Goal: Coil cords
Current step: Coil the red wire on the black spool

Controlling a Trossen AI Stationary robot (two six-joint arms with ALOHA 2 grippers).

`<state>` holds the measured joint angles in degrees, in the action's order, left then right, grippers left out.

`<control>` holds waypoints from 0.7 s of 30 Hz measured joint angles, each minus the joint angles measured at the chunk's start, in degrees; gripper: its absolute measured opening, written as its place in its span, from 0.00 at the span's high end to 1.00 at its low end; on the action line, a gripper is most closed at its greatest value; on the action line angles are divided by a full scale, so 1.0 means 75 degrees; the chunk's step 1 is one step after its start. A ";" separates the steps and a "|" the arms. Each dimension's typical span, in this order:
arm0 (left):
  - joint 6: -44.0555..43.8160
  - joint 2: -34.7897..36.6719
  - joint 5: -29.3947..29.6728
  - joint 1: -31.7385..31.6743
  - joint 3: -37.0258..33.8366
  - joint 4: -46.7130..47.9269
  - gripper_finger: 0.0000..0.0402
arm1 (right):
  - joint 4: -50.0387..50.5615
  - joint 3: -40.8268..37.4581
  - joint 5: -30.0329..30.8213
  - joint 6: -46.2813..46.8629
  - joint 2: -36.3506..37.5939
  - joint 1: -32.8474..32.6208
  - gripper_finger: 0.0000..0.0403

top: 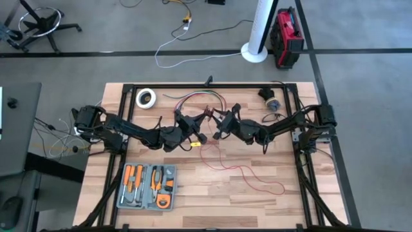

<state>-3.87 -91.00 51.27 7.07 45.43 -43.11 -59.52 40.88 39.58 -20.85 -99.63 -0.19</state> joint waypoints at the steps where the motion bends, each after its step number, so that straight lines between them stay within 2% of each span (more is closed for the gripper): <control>1: 0.0022 0.0000 -0.0001 0.0000 0.0000 0.0000 1.00 | -0.0013 0.0001 0.0228 -0.0263 0.0000 -0.0075 0.67; 4: 0.0044 0.0000 -0.0036 0.0001 0.0000 0.0009 1.00 | -0.0086 0.0015 0.1058 -0.1406 0.0000 -0.0366 0.63; 6: 0.0016 0.0000 -0.0038 0.0009 0.0000 0.0009 1.00 | -0.0191 0.0015 0.1298 -0.2092 0.0000 -0.0570 0.60; 11: -0.0227 0.0000 -0.0123 -0.0012 0.0000 0.0004 1.00 | -0.0453 0.0015 0.1407 -0.3844 0.0000 -0.0954 0.55; 21: -0.1233 0.0000 -0.1182 -0.0365 0.0018 0.0560 1.00 | -0.1126 0.0006 0.1485 -0.6090 -0.0009 -0.0978 0.54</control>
<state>-13.12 -91.00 42.41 4.33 45.57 -38.91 -67.97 40.93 50.72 -66.52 -99.70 -7.53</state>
